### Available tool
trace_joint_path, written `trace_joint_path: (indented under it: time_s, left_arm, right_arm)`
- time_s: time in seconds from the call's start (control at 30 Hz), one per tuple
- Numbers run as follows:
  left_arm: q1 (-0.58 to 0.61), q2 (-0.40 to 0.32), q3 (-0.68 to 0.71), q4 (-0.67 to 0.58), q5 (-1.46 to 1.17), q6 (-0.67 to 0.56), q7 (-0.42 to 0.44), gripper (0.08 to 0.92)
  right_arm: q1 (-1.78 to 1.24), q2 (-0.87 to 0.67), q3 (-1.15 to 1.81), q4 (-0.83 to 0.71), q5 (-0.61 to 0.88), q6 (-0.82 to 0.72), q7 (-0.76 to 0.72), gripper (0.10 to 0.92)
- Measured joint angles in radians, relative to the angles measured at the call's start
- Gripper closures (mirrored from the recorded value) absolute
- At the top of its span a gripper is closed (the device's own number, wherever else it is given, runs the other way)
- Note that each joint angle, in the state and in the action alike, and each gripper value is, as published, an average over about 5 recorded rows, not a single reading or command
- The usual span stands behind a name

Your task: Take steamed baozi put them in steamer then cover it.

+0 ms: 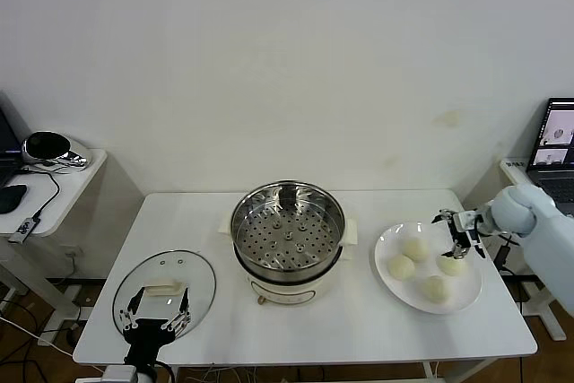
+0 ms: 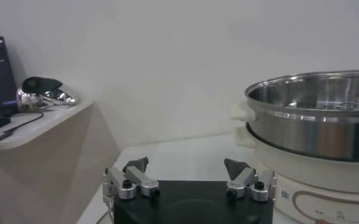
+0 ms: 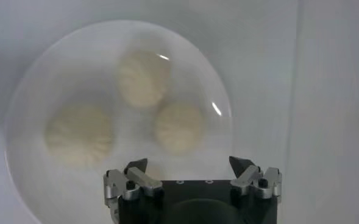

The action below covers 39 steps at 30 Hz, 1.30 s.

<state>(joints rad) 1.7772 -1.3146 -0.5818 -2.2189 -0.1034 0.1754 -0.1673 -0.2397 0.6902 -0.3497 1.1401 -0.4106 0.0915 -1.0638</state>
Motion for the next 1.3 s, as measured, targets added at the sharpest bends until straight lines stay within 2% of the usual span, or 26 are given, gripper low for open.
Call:
trace_joint_path:
  time_s: [0.37, 0.8, 0.9, 1.13, 1.3]
  left_arm:
    - [0.008, -0.005, -0.016, -0.007, 0.002, 0.0, 0.001, 0.177]
    - [0.008, -0.006, -0.015, -0.009, 0.003, -0.001, 0.002, 0.177]
    - [0.009, -0.006, -0.017, -0.009, 0.003, -0.001, 0.001, 0.177]
    - [0.013, -0.009, -0.017, -0.015, 0.004, -0.003, 0.001, 0.177]
    - [0.014, -0.01, -0.016, -0.02, 0.004, -0.003, 0.001, 0.177]
  right_arm:
    - [0.05, 0.1, -0.059, -0.132, -0.055, 0.023, -0.006, 0.203]
    - [0.064, 0.168, -0.076, -0.219, -0.094, 0.023, 0.001, 0.205]
    - [0.066, 0.175, -0.078, -0.233, -0.101, 0.021, 0.002, 0.245]
    - [0.072, 0.18, -0.085, -0.245, -0.104, 0.022, -0.001, 0.418]
    - [0.082, 0.174, -0.095, -0.239, -0.096, 0.021, -0.006, 0.454]
